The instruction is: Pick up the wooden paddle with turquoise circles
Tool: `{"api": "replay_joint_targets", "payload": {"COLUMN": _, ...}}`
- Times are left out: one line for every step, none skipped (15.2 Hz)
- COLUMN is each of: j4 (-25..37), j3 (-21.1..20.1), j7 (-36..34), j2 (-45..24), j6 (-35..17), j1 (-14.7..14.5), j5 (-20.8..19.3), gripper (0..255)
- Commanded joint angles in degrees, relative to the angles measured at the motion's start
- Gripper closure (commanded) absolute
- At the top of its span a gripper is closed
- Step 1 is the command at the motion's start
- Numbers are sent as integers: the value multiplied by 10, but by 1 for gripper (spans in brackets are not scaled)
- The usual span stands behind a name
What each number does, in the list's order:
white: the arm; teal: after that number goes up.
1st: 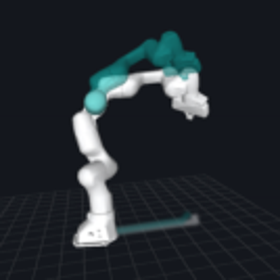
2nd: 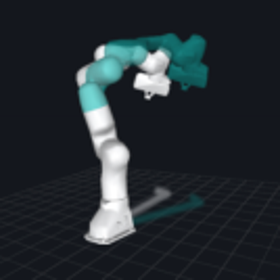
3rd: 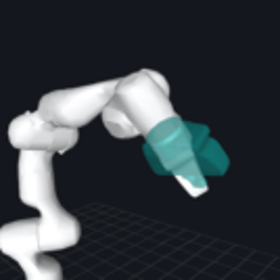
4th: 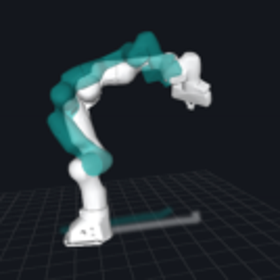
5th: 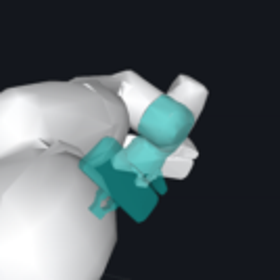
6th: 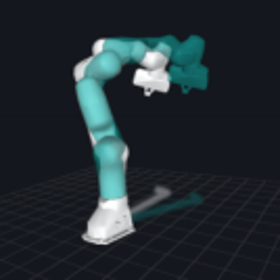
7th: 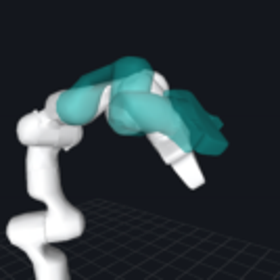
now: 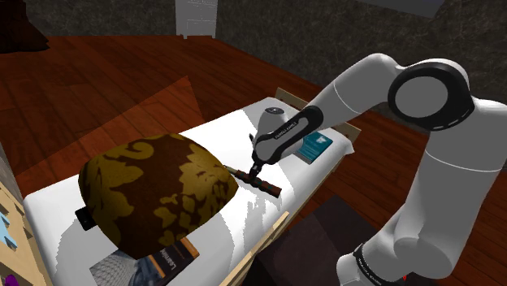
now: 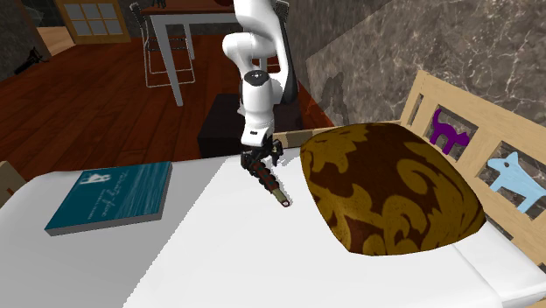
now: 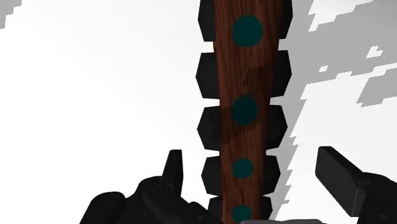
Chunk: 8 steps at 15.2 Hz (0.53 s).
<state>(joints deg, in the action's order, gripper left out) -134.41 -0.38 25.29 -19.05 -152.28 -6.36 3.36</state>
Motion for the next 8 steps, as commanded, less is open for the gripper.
{"api": "replay_joint_targets", "payload": {"j4": 2, "j3": -1, "j7": 1, "j2": -16, "j6": -14, "j1": 0, "j5": 1, "gripper": 0}}
{"api": "replay_joint_targets", "payload": {"j4": 3, "j3": -1, "j7": 1, "j2": -23, "j6": -20, "j1": 0, "j5": 1, "gripper": 0}}
{"api": "replay_joint_targets", "payload": {"j4": 5, "j3": -2, "j7": 2, "j2": -36, "j6": -31, "j1": 0, "j5": 2, "gripper": 0}}
{"api": "replay_joint_targets", "payload": {"j4": 5, "j3": -2, "j7": 2, "j2": -36, "j6": -31, "j1": 0, "j5": 2, "gripper": 0}}
{"api": "replay_joint_targets", "payload": {"j4": 5, "j3": -2, "j7": 2, "j2": -36, "j6": -31, "j1": 0, "j5": 2, "gripper": 0}}
{"api": "replay_joint_targets", "payload": {"j4": 5, "j3": -2, "j7": 2, "j2": -35, "j6": -30, "j1": 1, "j5": 2, "gripper": 255}}
{"api": "replay_joint_targets", "payload": {"j4": 5, "j3": -2, "j7": 3, "j2": -36, "j6": -31, "j1": 1, "j5": 2, "gripper": 255}}
{"api": "replay_joint_targets", "payload": {"j4": 6, "j3": -1, "j7": 3, "j2": -35, "j6": -30, "j1": 1, "j5": 2, "gripper": 255}}
